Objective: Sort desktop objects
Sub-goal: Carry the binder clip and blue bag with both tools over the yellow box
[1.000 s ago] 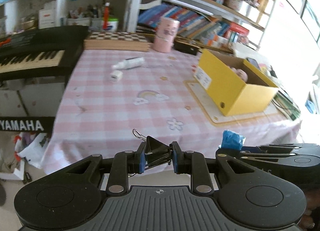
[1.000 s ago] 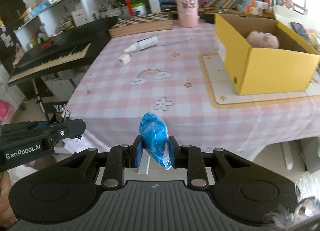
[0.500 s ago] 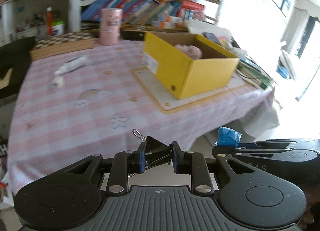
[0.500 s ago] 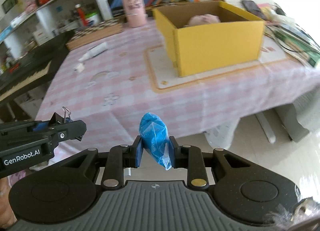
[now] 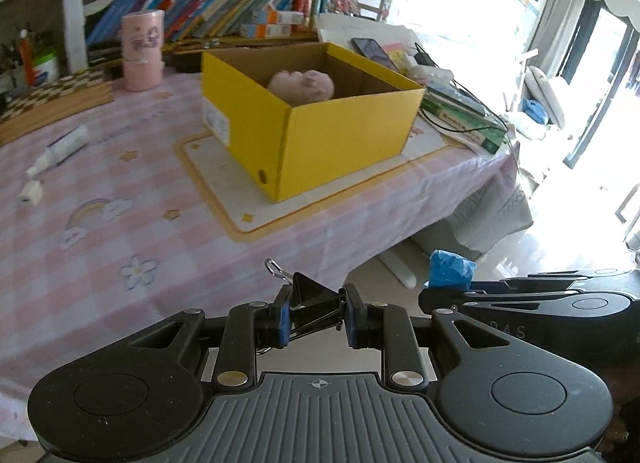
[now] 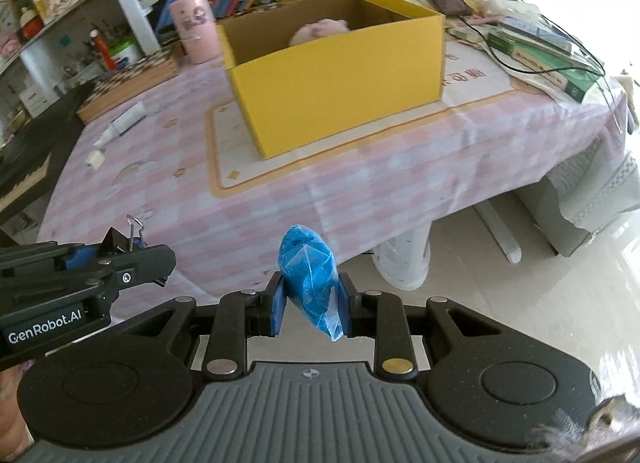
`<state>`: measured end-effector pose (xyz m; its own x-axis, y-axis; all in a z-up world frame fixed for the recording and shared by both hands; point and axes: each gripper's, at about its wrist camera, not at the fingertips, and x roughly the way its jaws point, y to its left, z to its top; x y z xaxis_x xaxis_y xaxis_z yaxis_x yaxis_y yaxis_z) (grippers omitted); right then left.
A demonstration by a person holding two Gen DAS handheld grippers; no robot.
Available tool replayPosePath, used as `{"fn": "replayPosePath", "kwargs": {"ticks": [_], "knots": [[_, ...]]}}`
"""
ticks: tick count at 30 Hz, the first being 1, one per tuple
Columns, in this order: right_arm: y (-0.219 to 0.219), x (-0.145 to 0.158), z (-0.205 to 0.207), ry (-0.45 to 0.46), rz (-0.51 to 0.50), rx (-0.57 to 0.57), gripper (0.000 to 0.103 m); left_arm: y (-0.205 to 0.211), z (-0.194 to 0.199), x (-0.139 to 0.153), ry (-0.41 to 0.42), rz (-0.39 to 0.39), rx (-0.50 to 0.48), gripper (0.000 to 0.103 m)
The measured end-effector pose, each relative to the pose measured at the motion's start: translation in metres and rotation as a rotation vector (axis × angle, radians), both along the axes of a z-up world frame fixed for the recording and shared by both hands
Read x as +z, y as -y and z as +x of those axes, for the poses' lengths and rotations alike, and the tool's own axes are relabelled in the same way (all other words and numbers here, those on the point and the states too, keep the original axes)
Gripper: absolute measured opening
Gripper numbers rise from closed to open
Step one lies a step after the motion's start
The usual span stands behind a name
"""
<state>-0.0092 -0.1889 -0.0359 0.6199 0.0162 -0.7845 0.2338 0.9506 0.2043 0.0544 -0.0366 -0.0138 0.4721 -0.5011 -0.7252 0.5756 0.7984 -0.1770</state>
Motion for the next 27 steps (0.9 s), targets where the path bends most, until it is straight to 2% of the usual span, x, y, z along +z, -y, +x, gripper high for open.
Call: {"fn": "replayPosePath", "kwargs": {"ticks": [13, 17, 27], "knots": [[0.093, -0.002, 0.029, -0.013, 0.004, -0.014, 0.024, 0.092, 0.029, -0.003, -0.003, 0.008, -0.033, 0.024], [0.116, -0.003, 0.04, -0.005, 0.01, 0.003, 0.024, 0.11, 0.033, 0.004, 0.05, -0.002, -0.006, 0.024], [0.152, 0.032, 0.081, 0.137, -0.037, 0.106, 0.024, 0.132, 0.059, 0.041, 0.19, -0.028, 0.124, 0.024]]}}
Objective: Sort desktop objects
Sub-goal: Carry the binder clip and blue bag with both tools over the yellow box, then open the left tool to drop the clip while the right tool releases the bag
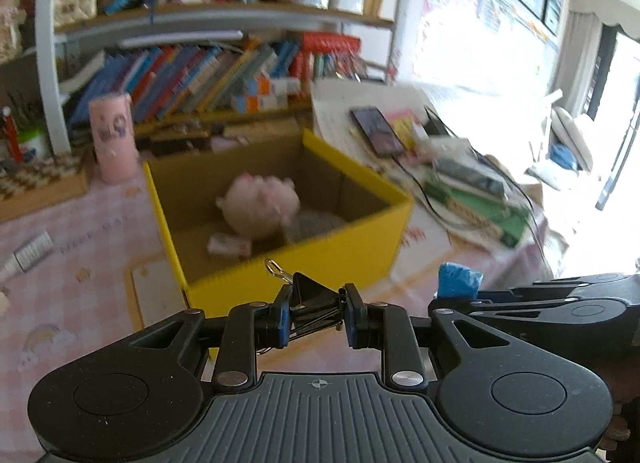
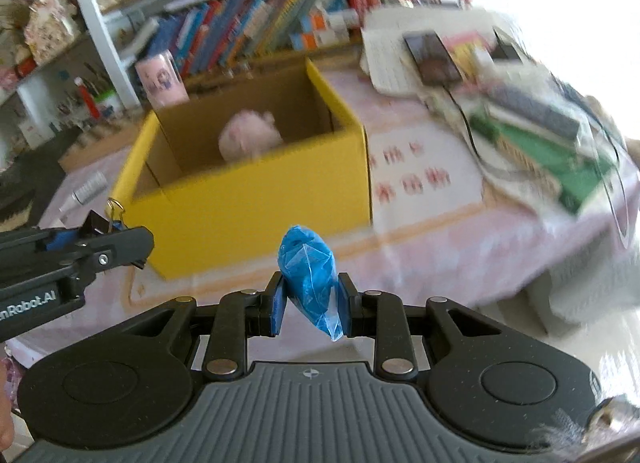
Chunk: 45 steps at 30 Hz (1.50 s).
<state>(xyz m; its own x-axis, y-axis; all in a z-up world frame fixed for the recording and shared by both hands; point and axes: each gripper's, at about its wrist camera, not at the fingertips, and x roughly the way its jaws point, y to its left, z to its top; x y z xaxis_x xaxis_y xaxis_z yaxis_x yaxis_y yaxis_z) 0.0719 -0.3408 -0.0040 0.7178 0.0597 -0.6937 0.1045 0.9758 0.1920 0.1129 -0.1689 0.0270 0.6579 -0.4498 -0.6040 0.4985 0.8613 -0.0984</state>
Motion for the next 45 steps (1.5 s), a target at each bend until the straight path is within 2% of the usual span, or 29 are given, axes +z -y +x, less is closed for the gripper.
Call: {"fn": "replayPosePath", "kwargs": {"ticks": [8, 14, 18, 21, 26, 31, 38, 42, 45], "knots": [[0.008, 0.043, 0.05, 0.167, -0.054, 0.128, 0.024, 0.004, 0.033, 0.023, 0.06, -0.014, 0.083, 0.024], [0.007, 0.05, 0.094, 0.198, -0.106, 0.22, 0.024, 0.008, 0.064, 0.024, 0.056, 0.016, 0.134, 0.024], [-0.002, 0.04, 0.127, 0.141, -0.179, 0.308, 0.024, 0.014, 0.084, 0.017, 0.057, 0.045, 0.155, 0.024], [-0.012, 0.023, 0.146, 0.073, -0.274, 0.372, 0.024, 0.019, 0.102, 0.005, 0.024, 0.065, 0.166, 0.024], [-0.02, -0.006, 0.176, -0.04, -0.35, 0.457, 0.024, 0.035, 0.126, -0.027, 0.006, 0.206, 0.159, 0.024], [-0.029, -0.026, 0.199, -0.101, -0.454, 0.546, 0.024, 0.044, 0.14, -0.043, -0.033, 0.244, 0.137, 0.024], [-0.035, -0.045, 0.222, -0.187, -0.509, 0.644, 0.024, 0.047, 0.155, -0.059, -0.112, 0.274, 0.136, 0.024], [-0.035, -0.05, 0.229, -0.216, -0.493, 0.657, 0.024, 0.049, 0.154, -0.059, -0.11, 0.279, 0.132, 0.025], [-0.034, -0.048, 0.228, -0.2, -0.482, 0.65, 0.025, 0.051, 0.152, -0.058, -0.094, 0.283, 0.129, 0.029]]}}
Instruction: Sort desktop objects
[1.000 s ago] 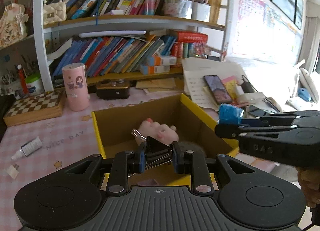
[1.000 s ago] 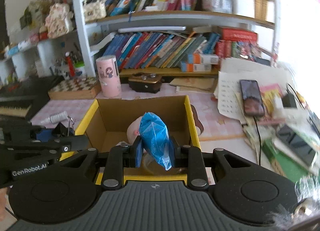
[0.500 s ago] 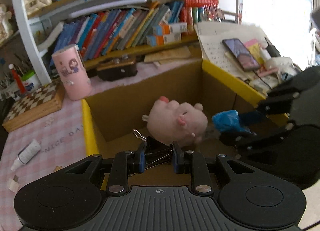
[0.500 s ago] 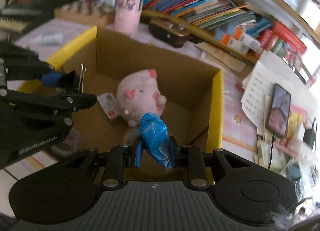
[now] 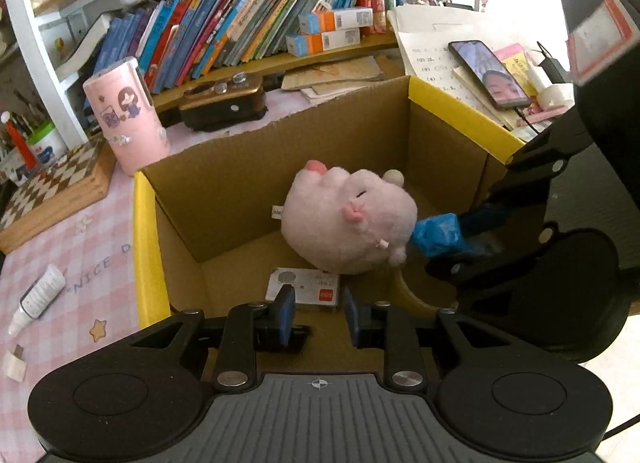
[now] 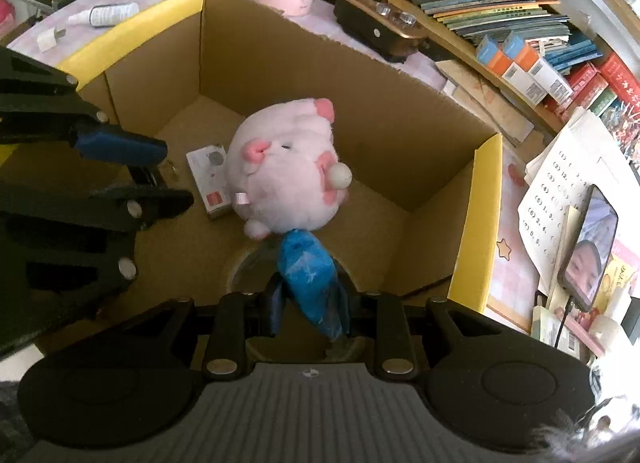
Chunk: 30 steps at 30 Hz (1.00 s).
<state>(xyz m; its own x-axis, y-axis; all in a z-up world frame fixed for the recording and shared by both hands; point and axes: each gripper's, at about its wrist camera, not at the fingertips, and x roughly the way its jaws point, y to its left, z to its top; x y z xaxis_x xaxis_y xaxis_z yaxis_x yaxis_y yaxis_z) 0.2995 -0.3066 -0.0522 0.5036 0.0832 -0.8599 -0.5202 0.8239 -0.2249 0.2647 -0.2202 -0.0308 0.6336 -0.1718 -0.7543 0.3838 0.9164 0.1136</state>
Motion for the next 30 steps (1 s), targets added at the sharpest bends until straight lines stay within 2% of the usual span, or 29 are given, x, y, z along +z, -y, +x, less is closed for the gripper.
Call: {"fn": "replayPosePath", "kwargs": {"ticks": [1, 3, 7, 10, 12, 16, 21, 30], "knots": [[0.001, 0.001, -0.001, 0.008, 0.009, -0.002, 0.025, 0.001, -0.002, 0.001, 0.02, 0.008, -0.001, 0.03], [0.001, 0.005, -0.007, 0.034, 0.009, 0.002, 0.025, 0.002, -0.01, 0.005, 0.073, 0.016, -0.008, 0.044], [0.006, 0.017, -0.022, 0.102, 0.028, -0.017, 0.038, -0.004, -0.022, 0.023, 0.153, -0.015, -0.009, 0.055], [0.012, 0.035, -0.034, 0.164, 0.078, -0.063, 0.05, -0.016, -0.032, 0.038, 0.212, -0.043, 0.01, 0.071], [0.014, 0.049, -0.046, 0.208, 0.117, -0.107, 0.054, -0.027, -0.041, 0.05, 0.251, -0.064, 0.039, 0.085], [0.016, 0.074, -0.072, 0.3, 0.187, -0.183, 0.06, -0.049, -0.06, 0.066, 0.316, -0.094, 0.099, 0.09], [0.011, 0.095, -0.11, 0.412, 0.228, -0.298, 0.063, -0.083, -0.091, 0.077, 0.337, -0.147, 0.117, 0.091], [-0.018, 0.103, -0.174, 0.472, 0.248, -0.468, 0.065, -0.139, -0.134, 0.067, 0.289, -0.193, 0.12, 0.092]]}}
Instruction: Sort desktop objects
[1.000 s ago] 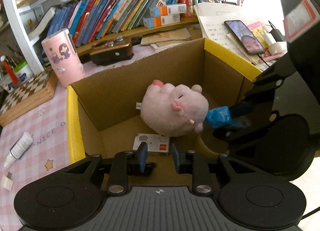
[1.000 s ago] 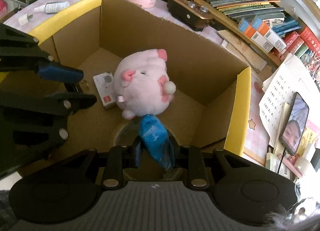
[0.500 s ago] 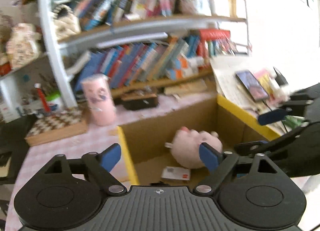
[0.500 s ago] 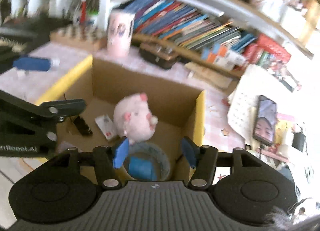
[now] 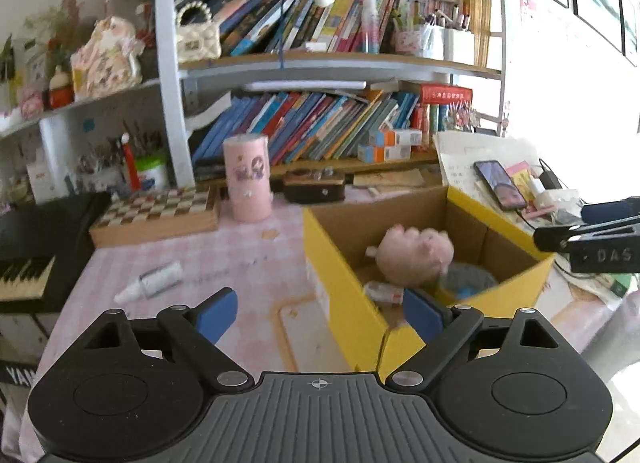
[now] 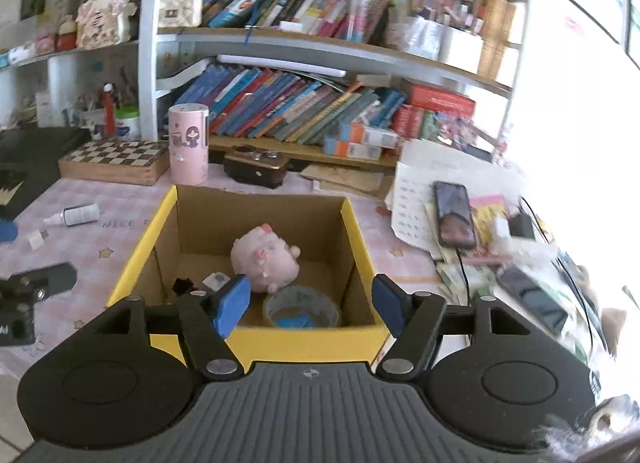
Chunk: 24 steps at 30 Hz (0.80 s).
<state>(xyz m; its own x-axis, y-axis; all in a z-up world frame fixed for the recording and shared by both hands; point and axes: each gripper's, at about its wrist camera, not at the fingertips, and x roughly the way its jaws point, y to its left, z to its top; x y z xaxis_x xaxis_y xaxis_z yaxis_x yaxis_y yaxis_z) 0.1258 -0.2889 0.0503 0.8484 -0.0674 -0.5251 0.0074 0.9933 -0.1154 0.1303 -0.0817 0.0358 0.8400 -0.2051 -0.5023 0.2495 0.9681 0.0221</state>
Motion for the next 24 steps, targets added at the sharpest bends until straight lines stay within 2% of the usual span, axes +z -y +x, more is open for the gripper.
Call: {"fn": "replayPosePath", "kwargs": {"ticks": [6, 9, 15, 24], "knots": [[-0.024, -0.018, -0.04, -0.035, 0.071, -0.122, 0.066, -0.038, -0.025, -0.013, -0.039, -0.014, 0.033, 0.092], [-0.038, -0.031, -0.06, -0.07, 0.097, -0.142, 0.066, -0.054, -0.039, -0.021, -0.053, 0.009, 0.047, 0.092], [-0.076, -0.053, -0.09, -0.133, 0.111, -0.13, 0.067, -0.081, -0.066, -0.036, -0.067, 0.073, 0.055, 0.092], [-0.143, -0.064, -0.112, -0.167, 0.135, -0.018, 0.067, -0.119, -0.089, -0.039, -0.104, 0.064, 0.104, 0.092]]}}
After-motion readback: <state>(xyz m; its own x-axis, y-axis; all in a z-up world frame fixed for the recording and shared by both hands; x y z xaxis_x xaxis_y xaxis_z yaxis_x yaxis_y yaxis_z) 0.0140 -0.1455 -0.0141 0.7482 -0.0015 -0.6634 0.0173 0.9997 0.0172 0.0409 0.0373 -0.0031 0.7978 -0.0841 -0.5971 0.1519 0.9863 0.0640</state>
